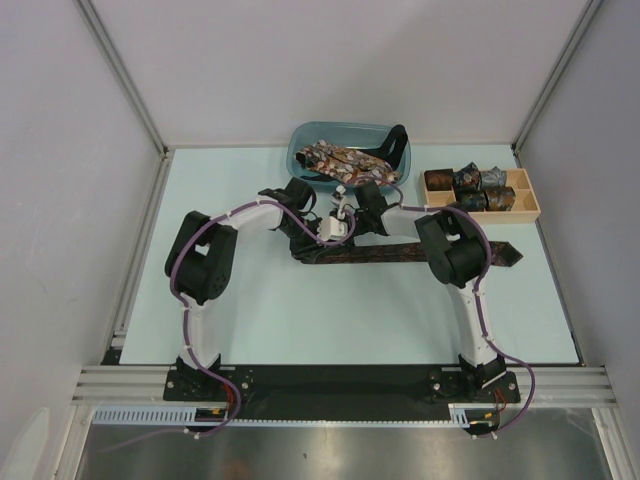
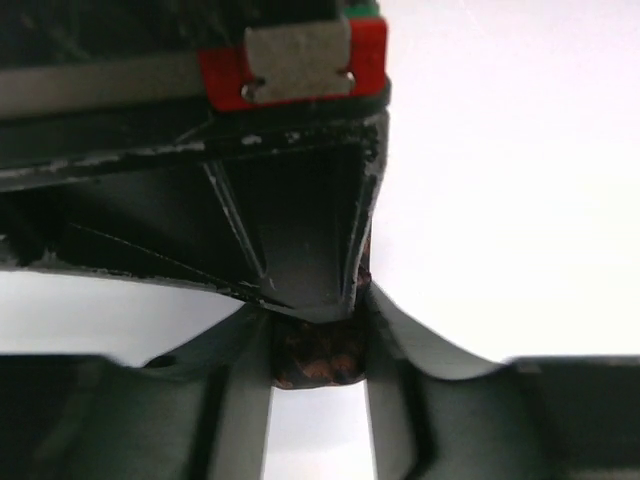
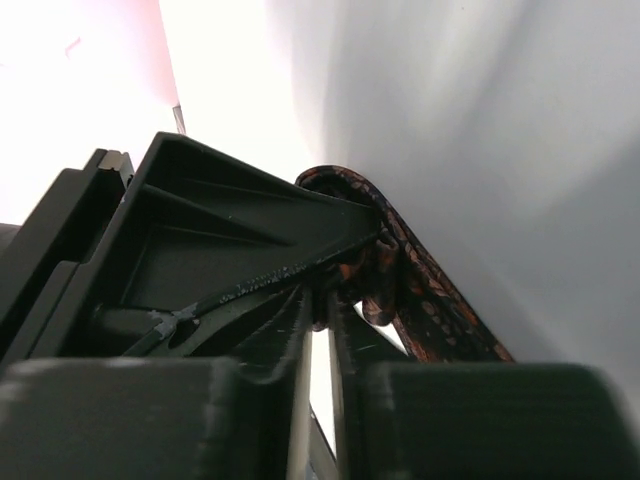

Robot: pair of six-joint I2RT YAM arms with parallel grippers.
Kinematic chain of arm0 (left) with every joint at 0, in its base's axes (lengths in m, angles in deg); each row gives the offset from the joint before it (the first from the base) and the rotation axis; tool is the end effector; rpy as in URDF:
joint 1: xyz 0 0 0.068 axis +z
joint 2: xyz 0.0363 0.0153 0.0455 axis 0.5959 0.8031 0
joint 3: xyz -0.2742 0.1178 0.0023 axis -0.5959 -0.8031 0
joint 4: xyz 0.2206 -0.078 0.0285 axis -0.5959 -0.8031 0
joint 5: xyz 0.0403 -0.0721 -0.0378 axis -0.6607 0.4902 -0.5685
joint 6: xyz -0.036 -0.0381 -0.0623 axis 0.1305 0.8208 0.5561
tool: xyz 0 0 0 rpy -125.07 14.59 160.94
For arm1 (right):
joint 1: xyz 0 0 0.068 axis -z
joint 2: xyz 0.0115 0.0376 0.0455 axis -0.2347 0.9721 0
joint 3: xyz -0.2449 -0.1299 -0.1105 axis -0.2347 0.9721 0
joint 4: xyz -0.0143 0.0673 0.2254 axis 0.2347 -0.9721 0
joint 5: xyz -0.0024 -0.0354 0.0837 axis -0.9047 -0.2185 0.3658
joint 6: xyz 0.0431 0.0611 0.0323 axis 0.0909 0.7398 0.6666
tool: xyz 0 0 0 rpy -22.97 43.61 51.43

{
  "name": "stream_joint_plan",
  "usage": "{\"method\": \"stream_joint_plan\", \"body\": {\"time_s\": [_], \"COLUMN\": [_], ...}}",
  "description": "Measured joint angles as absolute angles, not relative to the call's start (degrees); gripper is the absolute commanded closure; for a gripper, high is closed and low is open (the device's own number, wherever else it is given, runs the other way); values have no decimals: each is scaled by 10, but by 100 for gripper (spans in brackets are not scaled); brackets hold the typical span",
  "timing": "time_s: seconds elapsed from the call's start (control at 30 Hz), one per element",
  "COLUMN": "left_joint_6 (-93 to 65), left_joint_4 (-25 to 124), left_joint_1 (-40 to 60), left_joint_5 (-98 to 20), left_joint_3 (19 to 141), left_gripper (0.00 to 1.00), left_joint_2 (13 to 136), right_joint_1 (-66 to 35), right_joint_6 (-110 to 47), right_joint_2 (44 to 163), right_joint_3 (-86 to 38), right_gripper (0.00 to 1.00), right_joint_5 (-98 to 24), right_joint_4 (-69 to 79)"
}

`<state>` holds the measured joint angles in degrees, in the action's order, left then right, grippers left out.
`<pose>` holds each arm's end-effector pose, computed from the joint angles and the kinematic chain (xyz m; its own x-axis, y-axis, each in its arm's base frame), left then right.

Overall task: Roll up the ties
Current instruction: Roll the tie at the center of the board.

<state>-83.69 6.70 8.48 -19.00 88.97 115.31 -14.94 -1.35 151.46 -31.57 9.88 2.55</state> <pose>0.3322 -0.2154 0.1700 -0.0051 0.8493 -0.5278 0.9997 -0.0082 -0.0229 0.3889 0.2764 0.1381 -0.9786 -0.1304 -0.1594 -0.2003 0.4237 0.8834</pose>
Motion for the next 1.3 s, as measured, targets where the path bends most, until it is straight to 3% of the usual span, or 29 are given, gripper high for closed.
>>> {"method": "stream_joint_plan", "body": {"time_s": [0.27,0.63,1.17,1.3], "left_joint_6": [-836,-808,-779,-780], "left_joint_4": [57,90,135,137], "left_joint_1": [96,138,93,81], "left_joint_5": [-177,-172,-175,-187], "left_joint_3": [890,846,854,863], "left_gripper": [29,14,9,15], "left_joint_2": [1153,1125,1128,1139], "right_joint_1": [-144,-123,-109,-108], "right_joint_6": [-26,-32,-54,-59], "right_joint_2": [1515,1517,1517,1517], "right_joint_3": [-315,-298,-297,-297], "right_gripper": [100,100,100,100], "right_joint_5": [96,95,87,87], "right_joint_4": [18,7,-21,-24]}}
